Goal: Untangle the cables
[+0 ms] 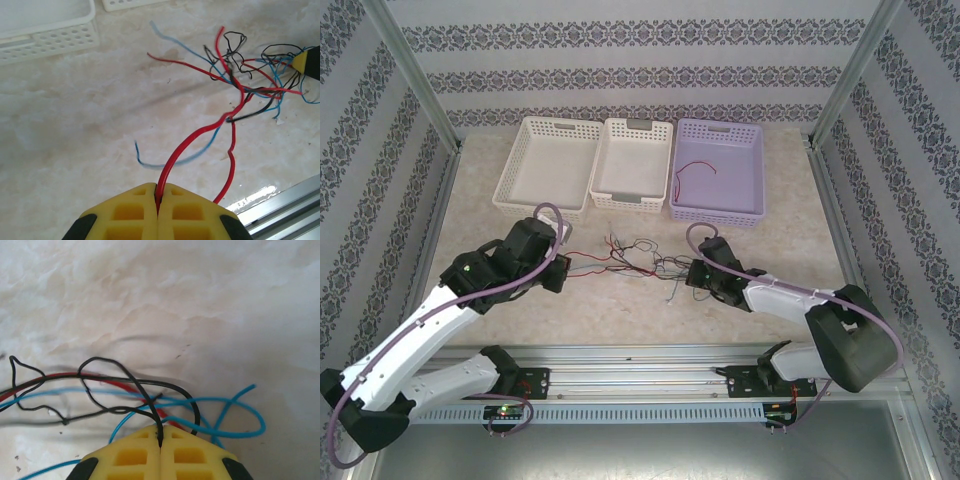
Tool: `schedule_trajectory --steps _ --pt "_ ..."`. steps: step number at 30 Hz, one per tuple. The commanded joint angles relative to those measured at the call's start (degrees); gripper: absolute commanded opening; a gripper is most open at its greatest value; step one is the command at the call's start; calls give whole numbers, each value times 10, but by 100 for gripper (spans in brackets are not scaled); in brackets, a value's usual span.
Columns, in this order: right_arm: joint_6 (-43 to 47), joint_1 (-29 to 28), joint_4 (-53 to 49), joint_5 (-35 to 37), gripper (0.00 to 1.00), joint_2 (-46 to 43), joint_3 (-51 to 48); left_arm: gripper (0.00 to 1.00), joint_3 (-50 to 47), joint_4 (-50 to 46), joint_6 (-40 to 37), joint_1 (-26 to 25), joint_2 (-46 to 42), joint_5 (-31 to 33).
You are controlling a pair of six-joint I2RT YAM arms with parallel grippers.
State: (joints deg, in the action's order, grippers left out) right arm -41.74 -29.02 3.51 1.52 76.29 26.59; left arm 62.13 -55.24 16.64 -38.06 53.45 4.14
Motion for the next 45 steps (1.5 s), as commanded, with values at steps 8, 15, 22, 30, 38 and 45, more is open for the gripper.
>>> schedule_trajectory --steps 8,15,22,30,38,45 --pt "19 77 -25 -32 0 -33 -29 0 88 -83 -39 11 -19 45" --pt "17 113 -23 -51 0 -40 -42 0 148 -121 -58 11 -8 68" --pt "17 120 -19 -71 0 -63 -40 0 162 -141 -64 11 13 38" --pt "74 71 -27 -102 25 -126 -5 0 123 -70 -27 11 39 -38" --pt "145 -53 6 -114 53 -140 51 0 113 -2 6 10 71 -92" --pt "183 -158 90 -144 60 -66 87 0 108 32 24 11 91 -113"
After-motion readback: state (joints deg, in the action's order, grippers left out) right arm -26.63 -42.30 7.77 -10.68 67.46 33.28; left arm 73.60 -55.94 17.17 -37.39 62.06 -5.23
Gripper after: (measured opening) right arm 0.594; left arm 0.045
